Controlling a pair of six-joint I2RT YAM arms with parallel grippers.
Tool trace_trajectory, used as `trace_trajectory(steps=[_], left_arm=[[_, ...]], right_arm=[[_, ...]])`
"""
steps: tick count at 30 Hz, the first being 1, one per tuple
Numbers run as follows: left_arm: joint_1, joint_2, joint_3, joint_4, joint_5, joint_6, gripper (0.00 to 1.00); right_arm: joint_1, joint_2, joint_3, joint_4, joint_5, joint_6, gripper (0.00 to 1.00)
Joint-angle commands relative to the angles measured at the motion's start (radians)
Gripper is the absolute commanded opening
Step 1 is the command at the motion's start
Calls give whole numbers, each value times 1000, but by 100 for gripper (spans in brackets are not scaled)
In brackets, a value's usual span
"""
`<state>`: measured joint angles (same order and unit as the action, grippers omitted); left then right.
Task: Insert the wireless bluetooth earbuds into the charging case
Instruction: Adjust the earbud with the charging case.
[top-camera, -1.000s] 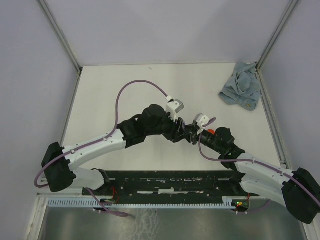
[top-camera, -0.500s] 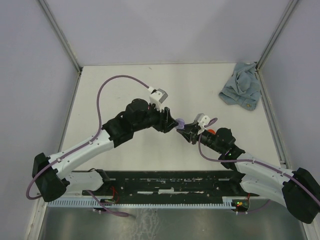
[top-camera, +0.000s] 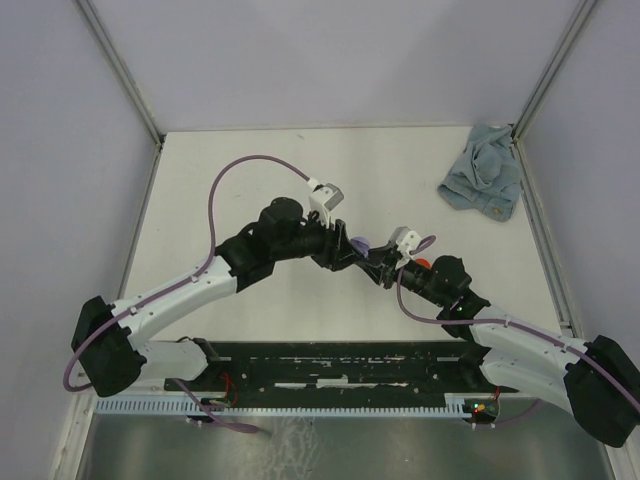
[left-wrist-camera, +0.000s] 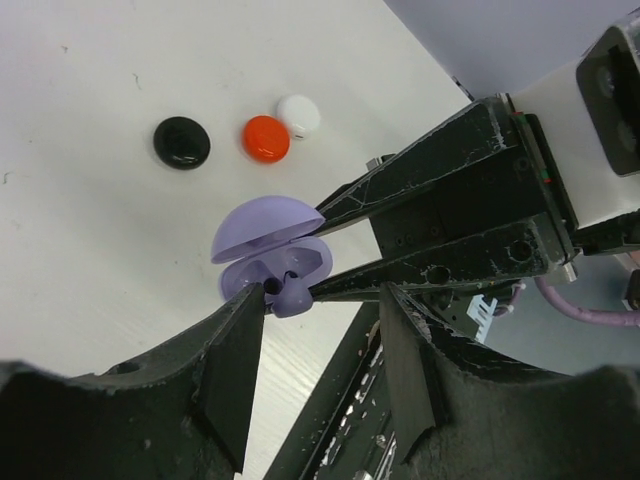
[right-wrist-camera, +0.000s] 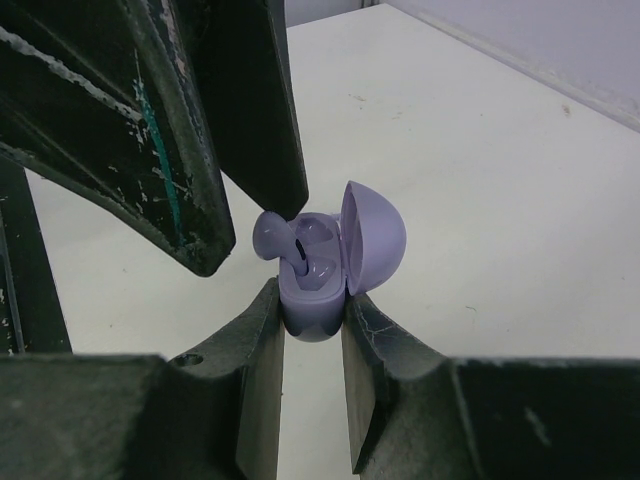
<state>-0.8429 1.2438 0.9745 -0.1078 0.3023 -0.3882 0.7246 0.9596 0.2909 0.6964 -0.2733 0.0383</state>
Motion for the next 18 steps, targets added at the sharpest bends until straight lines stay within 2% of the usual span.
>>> trace_trajectory(steps=[1,9,18], left_arm=[[2,9,1,82,82,-58,56],[-6,21,-4,113,129,-96,49],[-13,55,14,128,110,-115,47]], right_arm=[[-2,-5,4,66,-14,14,5],[-2,-8,3,64,-12,14,5],[-3,-7,5,64,-17,15,5]])
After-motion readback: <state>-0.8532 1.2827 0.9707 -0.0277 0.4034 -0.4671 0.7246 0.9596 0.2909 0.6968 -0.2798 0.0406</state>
